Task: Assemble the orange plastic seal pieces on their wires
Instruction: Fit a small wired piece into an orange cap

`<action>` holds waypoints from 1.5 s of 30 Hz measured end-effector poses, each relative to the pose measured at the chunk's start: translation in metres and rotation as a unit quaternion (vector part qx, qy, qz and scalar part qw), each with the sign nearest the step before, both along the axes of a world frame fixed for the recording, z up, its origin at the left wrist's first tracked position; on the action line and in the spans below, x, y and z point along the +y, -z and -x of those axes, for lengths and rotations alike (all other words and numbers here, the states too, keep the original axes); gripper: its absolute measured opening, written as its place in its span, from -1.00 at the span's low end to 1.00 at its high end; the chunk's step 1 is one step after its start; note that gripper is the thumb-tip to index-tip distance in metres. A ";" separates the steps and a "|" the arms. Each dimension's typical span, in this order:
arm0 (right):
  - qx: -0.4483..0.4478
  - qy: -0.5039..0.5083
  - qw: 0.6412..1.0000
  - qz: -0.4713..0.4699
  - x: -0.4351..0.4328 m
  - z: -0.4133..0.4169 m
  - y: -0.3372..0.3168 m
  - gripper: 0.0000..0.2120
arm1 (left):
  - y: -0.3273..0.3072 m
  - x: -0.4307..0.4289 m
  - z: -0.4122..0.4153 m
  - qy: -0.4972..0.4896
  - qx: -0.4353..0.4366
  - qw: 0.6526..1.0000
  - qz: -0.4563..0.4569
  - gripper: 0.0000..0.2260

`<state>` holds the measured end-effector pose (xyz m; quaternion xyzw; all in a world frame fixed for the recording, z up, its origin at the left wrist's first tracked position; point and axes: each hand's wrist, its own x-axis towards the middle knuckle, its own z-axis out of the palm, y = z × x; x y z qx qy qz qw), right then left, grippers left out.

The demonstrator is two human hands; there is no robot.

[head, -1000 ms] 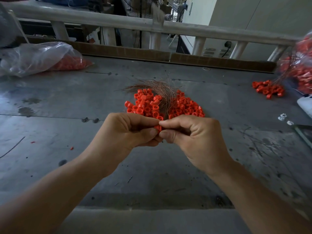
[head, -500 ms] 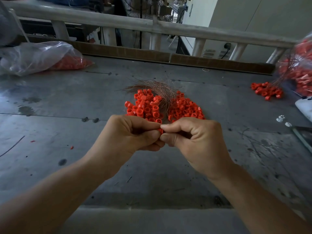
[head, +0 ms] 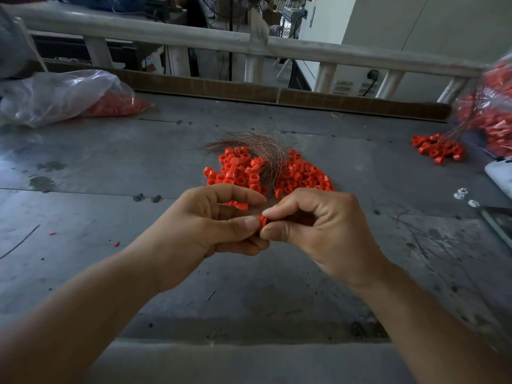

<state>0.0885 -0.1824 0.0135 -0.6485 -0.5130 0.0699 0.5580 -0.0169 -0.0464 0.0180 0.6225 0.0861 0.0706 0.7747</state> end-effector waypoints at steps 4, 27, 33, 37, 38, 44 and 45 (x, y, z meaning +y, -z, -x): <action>-0.017 -0.055 0.996 0.074 -0.004 -0.003 -0.005 -0.67 | -0.001 0.004 0.002 0.044 0.004 0.999 0.004 -0.66; -0.114 -0.003 0.990 0.083 0.001 0.012 -0.002 -0.95 | 0.000 -0.008 0.005 0.011 -0.091 0.987 -0.133 -0.53; -0.071 -0.012 0.996 0.061 0.001 0.008 -0.004 -0.85 | 0.000 0.001 0.004 0.033 -0.063 0.995 -0.067 -0.51; 0.012 -0.062 0.995 0.078 -0.003 0.004 -0.008 -0.56 | -0.003 0.008 0.005 0.076 -0.076 0.994 -0.007 -0.57; 0.035 -0.077 0.992 0.089 -0.004 0.004 -0.008 -0.55 | -0.003 0.009 0.004 0.075 -0.087 0.993 0.016 -0.58; 0.068 -0.074 0.990 0.102 -0.003 0.004 -0.009 -0.92 | -0.009 0.021 0.006 0.055 -0.142 0.984 0.092 -0.69; 0.061 -0.062 0.991 0.098 -0.004 0.002 -0.010 -0.92 | -0.010 0.023 0.006 0.051 -0.149 0.984 0.080 -0.73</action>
